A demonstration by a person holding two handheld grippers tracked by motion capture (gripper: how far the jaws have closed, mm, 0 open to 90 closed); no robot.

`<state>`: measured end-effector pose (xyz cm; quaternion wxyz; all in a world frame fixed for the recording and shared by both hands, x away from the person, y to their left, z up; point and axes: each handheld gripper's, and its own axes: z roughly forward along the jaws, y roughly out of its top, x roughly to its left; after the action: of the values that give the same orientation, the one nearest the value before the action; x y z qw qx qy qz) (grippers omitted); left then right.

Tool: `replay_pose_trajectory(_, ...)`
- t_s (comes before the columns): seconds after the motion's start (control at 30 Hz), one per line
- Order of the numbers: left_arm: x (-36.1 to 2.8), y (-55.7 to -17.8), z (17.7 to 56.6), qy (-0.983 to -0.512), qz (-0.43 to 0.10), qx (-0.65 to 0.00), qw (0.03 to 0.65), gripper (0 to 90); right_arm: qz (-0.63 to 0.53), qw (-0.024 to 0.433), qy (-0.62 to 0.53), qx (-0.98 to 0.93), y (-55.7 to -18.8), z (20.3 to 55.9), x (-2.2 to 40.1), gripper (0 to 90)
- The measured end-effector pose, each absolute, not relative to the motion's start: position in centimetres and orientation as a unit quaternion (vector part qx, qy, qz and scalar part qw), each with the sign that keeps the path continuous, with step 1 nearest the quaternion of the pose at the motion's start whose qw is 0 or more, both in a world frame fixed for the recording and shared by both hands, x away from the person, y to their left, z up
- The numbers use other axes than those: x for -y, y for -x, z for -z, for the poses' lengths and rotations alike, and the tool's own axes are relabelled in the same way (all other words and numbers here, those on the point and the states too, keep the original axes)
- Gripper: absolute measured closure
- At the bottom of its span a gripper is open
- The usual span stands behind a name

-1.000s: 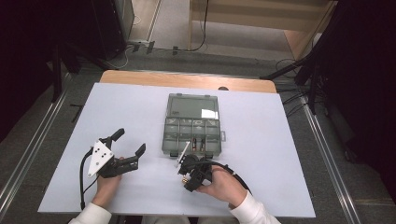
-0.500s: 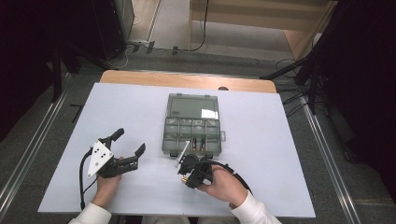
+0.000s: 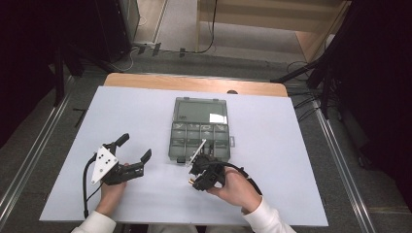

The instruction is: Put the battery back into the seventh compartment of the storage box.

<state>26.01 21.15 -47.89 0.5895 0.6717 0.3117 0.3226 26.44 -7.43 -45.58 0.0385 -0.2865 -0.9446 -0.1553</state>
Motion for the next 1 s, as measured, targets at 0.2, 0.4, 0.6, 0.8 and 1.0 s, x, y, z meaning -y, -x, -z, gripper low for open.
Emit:
replay_pose_trajectory(0.2, -21.1, -26.0, 47.9, -0.672, -0.323, -0.311, 0.589, 12.1, 0.186, 0.035, 0.306, 0.933, -27.0, 45.0, 8.3, 78.0)
replay_pose_trajectory(0.4, -21.2, -26.0, 47.9, -0.670, -0.324, -0.313, 0.589, 12.1, 0.217, 0.021, 0.326, 0.920, -27.5, 44.5, 9.1, 78.0)
replay_pose_trajectory(0.6, -21.1, -26.0, 47.9, -0.672, -0.323, -0.312, 0.589, 12.1, 0.259, 0.016, 0.350, 0.900, -28.1, 44.2, 10.2, 78.0)
replay_pose_trajectory(0.8, -21.2, -26.0, 47.9, -0.671, -0.324, -0.312, 0.589, 12.1, 0.303, 0.009, 0.383, 0.872, -29.0, 44.2, 11.7, 78.0)
replay_pose_trajectory(1.0, -21.1, -26.0, 47.9, -0.671, -0.323, -0.313, 0.589, 12.1, 0.346, 0.010, 0.414, 0.842, -29.6, 44.3, 13.2, 78.0)
